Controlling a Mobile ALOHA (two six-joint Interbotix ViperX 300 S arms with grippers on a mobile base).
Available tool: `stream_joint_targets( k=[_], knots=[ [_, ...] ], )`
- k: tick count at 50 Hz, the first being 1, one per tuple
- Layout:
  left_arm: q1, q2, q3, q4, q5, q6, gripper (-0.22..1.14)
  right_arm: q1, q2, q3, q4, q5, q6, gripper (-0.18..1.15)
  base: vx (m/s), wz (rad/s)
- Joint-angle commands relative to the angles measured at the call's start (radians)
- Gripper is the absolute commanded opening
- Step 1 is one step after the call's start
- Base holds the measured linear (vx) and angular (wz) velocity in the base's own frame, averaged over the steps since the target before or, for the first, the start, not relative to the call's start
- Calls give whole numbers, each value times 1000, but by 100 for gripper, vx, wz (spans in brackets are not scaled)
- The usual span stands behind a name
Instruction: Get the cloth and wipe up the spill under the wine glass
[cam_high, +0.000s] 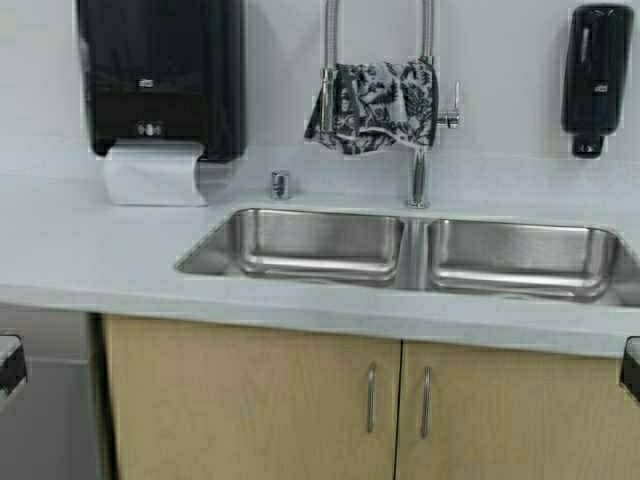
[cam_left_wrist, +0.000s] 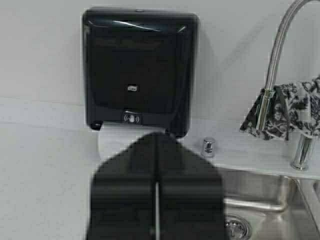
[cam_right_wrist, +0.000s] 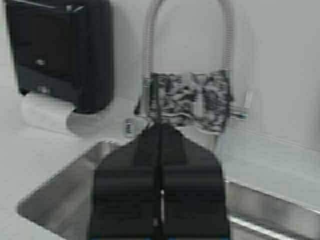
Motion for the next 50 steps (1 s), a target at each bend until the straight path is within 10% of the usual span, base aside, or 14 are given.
stream_joint_targets(
  k=[1, 27, 50],
  knots=[
    [2, -54, 5, 0, 18, 2, 2, 37, 129, -80, -2, -3, -2, 5, 30, -4],
    [2, -115, 20, 0, 28, 0, 2, 126, 658, -153, -2, -295, 2, 9, 26, -3],
    [2, -173, 29, -3, 28, 0, 2, 140, 974, -229, -2, -568, 5, 50, 19, 1]
  ],
)
